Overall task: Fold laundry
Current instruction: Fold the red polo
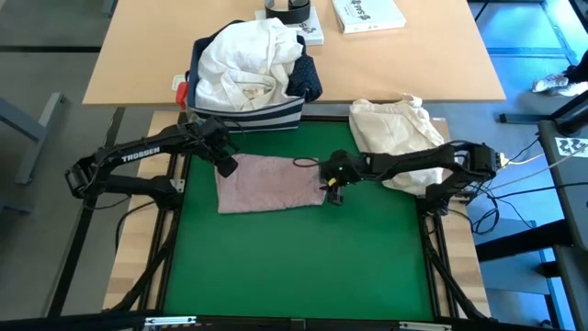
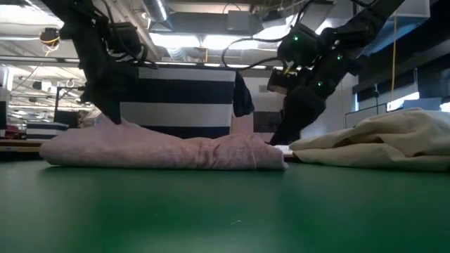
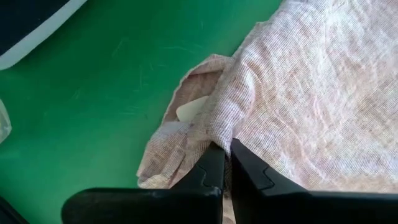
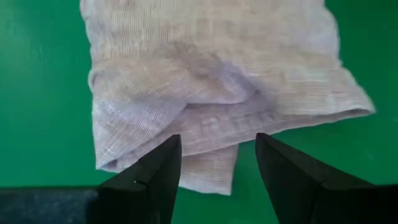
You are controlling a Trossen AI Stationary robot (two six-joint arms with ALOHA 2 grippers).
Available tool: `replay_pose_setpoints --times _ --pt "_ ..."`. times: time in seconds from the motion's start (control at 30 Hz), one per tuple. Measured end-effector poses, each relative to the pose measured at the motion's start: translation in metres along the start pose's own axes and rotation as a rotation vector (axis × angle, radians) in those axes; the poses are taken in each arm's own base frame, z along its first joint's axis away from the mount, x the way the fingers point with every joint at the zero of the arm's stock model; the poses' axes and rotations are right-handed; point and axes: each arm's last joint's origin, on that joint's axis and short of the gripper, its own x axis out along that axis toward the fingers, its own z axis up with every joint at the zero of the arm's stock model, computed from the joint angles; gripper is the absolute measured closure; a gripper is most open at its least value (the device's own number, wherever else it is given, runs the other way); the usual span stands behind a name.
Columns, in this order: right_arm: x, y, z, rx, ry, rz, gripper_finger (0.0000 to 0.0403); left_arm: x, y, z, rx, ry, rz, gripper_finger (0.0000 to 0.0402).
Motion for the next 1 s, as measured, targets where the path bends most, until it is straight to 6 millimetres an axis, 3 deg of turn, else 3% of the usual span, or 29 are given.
replay_pose_setpoints --times 0.1,0.33,0.6,0.87,1.0 --pt "0.001 -0.005 -0.003 0.015 0.002 -0.007 0.0196 0.000 0.000 0.000 0.000 0.000 0.002 0.0400" --pt "0.024 -0.005 -0.028 0.012 0.059 0.000 0.0196 0.000 0.000 0.000 -0.008 -0.004 0.016 0.0399" --pt "0.036 -0.007 -0.032 0.018 0.075 -0.029 0.0196 0.000 0.001 -0.005 -0.050 0.050 0.030 0.0399" --pt "0.035 -0.007 -0.038 0.022 0.147 -0.044 0.0196 -0.033 0.007 -0.016 -0.179 0.082 0.211 0.0399" --pt "0.035 -0.007 -0.039 0.016 0.149 -0.045 0.0196 -0.034 0.008 -0.022 -0.196 0.075 0.211 0.0398"
